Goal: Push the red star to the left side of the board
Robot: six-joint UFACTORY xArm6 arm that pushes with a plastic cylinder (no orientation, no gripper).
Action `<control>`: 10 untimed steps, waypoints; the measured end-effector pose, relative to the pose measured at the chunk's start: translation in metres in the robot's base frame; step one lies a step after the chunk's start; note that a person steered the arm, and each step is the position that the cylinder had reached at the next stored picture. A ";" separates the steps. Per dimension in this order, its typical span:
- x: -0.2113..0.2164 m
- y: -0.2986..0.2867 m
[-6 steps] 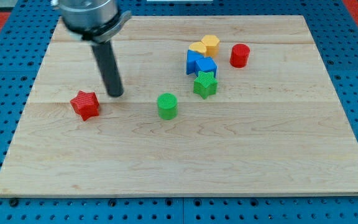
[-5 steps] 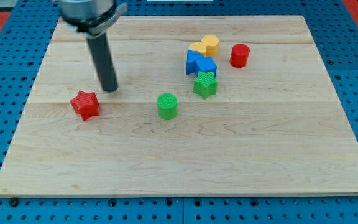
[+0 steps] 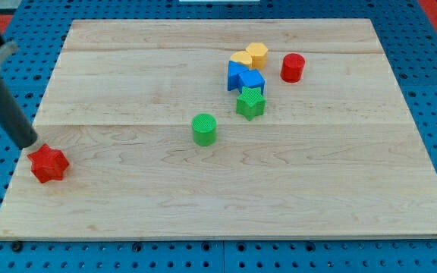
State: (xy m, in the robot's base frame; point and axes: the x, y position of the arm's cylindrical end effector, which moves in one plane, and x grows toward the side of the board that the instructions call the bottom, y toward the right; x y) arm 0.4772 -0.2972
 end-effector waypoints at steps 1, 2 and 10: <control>0.036 0.004; 0.037 0.042; -0.111 0.521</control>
